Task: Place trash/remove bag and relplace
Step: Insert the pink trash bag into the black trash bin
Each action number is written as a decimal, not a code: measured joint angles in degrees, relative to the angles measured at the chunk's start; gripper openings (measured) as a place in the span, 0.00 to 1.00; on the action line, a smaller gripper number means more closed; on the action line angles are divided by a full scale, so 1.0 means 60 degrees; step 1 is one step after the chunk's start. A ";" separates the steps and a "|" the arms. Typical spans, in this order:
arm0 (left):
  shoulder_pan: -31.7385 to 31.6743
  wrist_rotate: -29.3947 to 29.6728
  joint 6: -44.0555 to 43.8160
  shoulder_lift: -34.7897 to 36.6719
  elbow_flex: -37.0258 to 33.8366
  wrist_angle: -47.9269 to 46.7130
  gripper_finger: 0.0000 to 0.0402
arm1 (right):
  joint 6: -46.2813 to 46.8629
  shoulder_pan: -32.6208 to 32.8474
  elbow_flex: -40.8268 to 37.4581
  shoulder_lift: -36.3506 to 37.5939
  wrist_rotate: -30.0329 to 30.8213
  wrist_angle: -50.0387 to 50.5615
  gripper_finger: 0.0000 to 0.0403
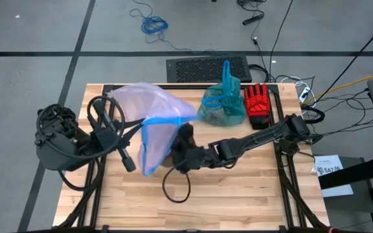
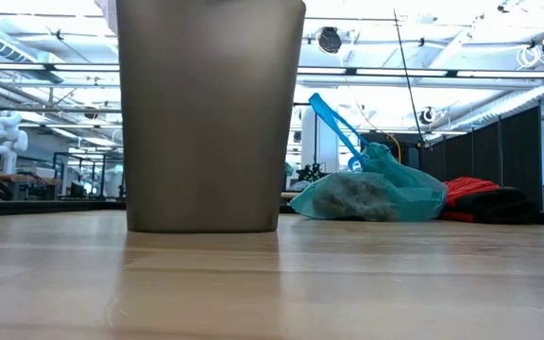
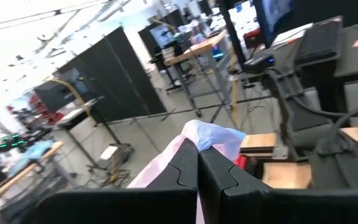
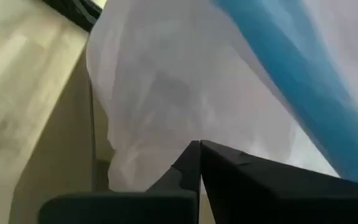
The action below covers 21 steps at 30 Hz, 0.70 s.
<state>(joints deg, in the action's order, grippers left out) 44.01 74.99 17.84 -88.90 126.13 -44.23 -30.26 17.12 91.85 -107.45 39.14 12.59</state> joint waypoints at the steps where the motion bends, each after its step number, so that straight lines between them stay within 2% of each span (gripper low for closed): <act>1: -0.0001 -0.0159 -0.0088 0.0000 0.0000 0.0000 0.00 | 0.0062 0.0036 0.0000 0.0079 0.0158 0.0299 0.00; 9: -0.0131 -0.0573 -0.0355 -0.0022 -0.0097 0.0029 0.00 | 0.1420 0.0415 -0.0006 0.0698 0.0221 0.2820 0.00; 12: -0.0330 -0.0734 -0.0425 -0.0037 -0.0359 0.0040 0.00 | 0.1723 0.0829 -0.0007 0.1170 0.0177 0.3004 0.00; 17: -0.0816 -0.0801 -0.0690 -0.0047 -0.0763 0.0058 0.00 | 0.1399 0.1543 -0.0007 0.1774 0.0178 0.2134 0.00; 21: -0.1188 -0.1220 -0.0847 -0.0044 -0.0907 0.0152 0.00 | 0.0139 0.1826 0.0000 0.1860 0.0209 0.0283 0.00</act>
<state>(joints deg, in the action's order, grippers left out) 36.88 67.68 12.75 -89.17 120.69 -43.31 -29.42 28.08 91.85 -96.29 40.39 14.28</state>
